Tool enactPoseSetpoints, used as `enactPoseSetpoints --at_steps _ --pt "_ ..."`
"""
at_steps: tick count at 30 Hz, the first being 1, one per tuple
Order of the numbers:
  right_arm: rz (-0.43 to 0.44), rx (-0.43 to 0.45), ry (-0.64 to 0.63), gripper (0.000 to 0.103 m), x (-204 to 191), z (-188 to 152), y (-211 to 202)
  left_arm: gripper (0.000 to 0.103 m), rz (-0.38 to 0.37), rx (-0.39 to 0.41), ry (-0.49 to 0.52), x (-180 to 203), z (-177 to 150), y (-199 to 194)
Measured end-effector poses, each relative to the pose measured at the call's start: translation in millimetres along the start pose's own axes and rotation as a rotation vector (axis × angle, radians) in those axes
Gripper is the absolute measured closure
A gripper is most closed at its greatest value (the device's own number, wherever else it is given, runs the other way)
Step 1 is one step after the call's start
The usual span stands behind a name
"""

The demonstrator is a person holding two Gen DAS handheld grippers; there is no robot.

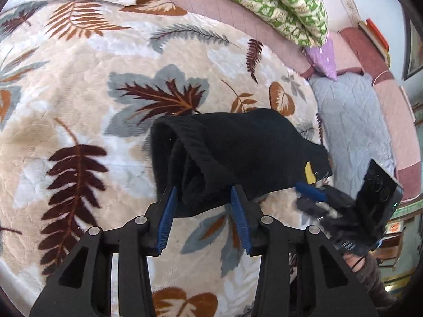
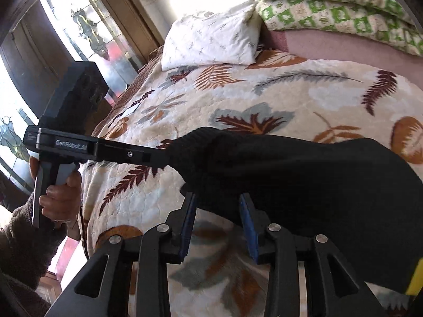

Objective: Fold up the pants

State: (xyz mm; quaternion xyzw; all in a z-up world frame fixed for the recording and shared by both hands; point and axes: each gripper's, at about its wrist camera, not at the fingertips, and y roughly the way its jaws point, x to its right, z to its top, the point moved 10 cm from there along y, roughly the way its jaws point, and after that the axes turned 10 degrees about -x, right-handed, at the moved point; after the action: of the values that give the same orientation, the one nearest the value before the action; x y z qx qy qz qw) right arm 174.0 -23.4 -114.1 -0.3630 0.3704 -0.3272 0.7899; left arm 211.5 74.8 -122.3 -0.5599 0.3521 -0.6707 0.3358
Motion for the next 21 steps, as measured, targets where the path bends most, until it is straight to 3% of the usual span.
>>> enactPoseSetpoints --at_steps 3,6,9,11,13,15,16,21 --pt "-0.039 0.040 0.115 0.069 52.6 -28.5 -46.7 0.063 0.045 -0.026 0.001 2.6 1.7 12.2" --pt "-0.137 0.112 0.300 0.068 136.5 -62.8 -108.7 0.063 0.070 -0.039 0.000 2.1 1.0 16.5" --pt "-0.254 0.214 0.557 0.058 239.8 -105.0 -181.1 0.063 0.075 -0.028 -0.023 0.7 5.7 14.4" --pt "-0.313 0.230 0.684 0.057 291.9 -128.3 -207.0 0.061 0.065 -0.017 -0.056 -0.7 10.3 14.6" --pt "-0.315 0.230 0.759 0.057 327.0 -141.7 -214.3 0.054 0.076 -0.028 -0.089 -2.3 14.1 19.7" --pt "-0.275 0.193 0.811 0.056 349.4 -150.0 -202.6 0.054 0.080 -0.035 -0.118 -2.0 17.5 23.8" --pt "-0.295 0.178 0.822 0.056 357.4 -153.4 -197.6 0.054 0.074 -0.037 -0.131 -0.8 19.1 25.2" --pt "-0.329 0.170 0.810 0.056 366.6 -152.4 -179.4 0.051 0.084 -0.051 -0.176 -0.9 21.4 37.0"
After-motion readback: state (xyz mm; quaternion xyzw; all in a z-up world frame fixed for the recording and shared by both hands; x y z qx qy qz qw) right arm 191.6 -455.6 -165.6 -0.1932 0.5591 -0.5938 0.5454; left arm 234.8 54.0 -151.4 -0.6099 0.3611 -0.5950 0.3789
